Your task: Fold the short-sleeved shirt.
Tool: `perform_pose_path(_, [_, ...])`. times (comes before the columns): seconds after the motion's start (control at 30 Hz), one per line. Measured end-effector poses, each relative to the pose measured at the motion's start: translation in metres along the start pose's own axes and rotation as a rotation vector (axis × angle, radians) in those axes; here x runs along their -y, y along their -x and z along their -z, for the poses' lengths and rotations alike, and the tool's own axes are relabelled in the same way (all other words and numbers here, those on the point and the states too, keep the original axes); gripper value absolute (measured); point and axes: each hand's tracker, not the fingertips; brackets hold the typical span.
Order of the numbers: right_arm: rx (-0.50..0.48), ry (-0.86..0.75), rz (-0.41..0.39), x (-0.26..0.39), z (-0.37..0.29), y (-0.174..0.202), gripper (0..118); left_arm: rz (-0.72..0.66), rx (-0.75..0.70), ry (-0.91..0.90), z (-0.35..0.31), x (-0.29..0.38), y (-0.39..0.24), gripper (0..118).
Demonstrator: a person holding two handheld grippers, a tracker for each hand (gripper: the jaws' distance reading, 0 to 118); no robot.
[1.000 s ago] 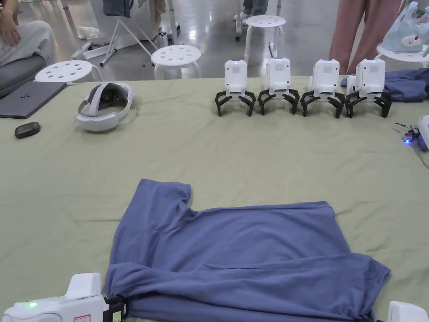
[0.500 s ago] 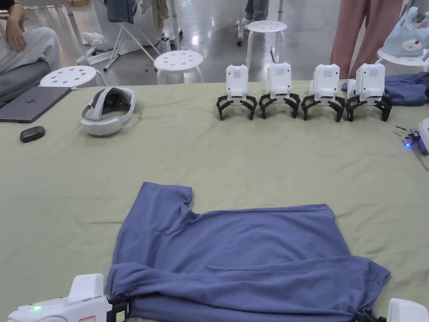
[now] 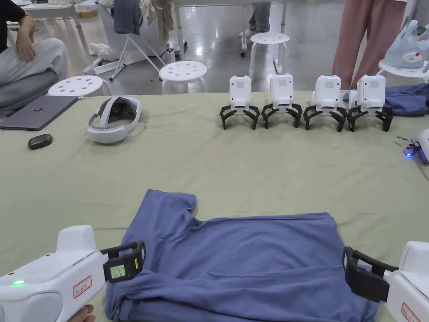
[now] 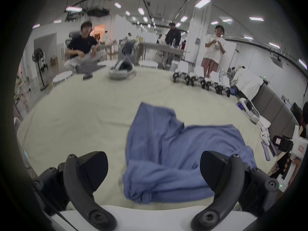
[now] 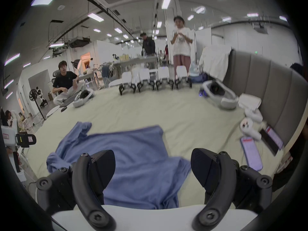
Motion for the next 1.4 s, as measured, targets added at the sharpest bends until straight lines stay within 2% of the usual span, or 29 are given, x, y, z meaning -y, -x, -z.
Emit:
perform_pose_path(0.07, [0.016, -0.06, -0.009, -0.007, -0.001, 0.006, 98, 0.034, -0.015, -0.063, -0.002, -0.006, -0.009, 113])
perform_pose_path(0.13, [0.025, -0.105, -0.017, -0.011, 0.0, 0.011, 98, 0.067, -0.018, -0.116, -0.002, -0.008, -0.018, 106])
perform_pose_path(0.23, [0.03, -0.142, -0.029, -0.013, 0.003, 0.017, 93, 0.095, -0.011, -0.181, 0.003, -0.006, -0.027, 86])
perform_pose_path(0.33, [0.03, -0.164, -0.043, -0.012, 0.004, 0.023, 55, 0.102, -0.019, -0.215, 0.009, 0.0, -0.035, 63])
perform_pose_path(0.37, [0.039, -0.172, -0.053, -0.012, 0.005, 0.026, 39, 0.11, -0.026, -0.225, 0.011, 0.002, -0.038, 47])
perform_pose_path(0.4, [0.04, -0.177, -0.057, -0.011, 0.005, 0.027, 31, 0.115, -0.031, -0.237, 0.013, 0.004, -0.041, 34])
perform_pose_path(0.47, [0.04, -0.192, -0.056, -0.007, 0.004, 0.029, 8, 0.097, -0.04, -0.245, 0.017, 0.008, -0.042, 14])
perform_pose_path(0.53, [0.064, -0.215, -0.059, -0.002, 0.006, 0.031, 4, 0.063, -0.03, -0.255, 0.02, 0.012, -0.041, 0])
perform_pose_path(0.63, [0.06, -0.228, -0.069, 0.002, 0.006, 0.031, 4, 0.028, -0.03, -0.262, 0.024, 0.017, -0.039, 0])
perform_pose_path(1.03, [0.06, -0.224, -0.063, -0.006, 0.012, 0.028, 4, 0.059, -0.013, -0.207, 0.035, 0.011, -0.032, 0])
perform_pose_path(1.27, [0.055, -0.223, -0.069, -0.017, 0.027, 0.03, 4, 0.079, 0.013, -0.099, 0.064, -0.023, -0.02, 0])
perform_pose_path(1.4, [0.05, -0.218, -0.073, -0.025, 0.042, 0.033, 4, 0.046, 0.033, 0.007, 0.099, -0.051, -0.005, 0])
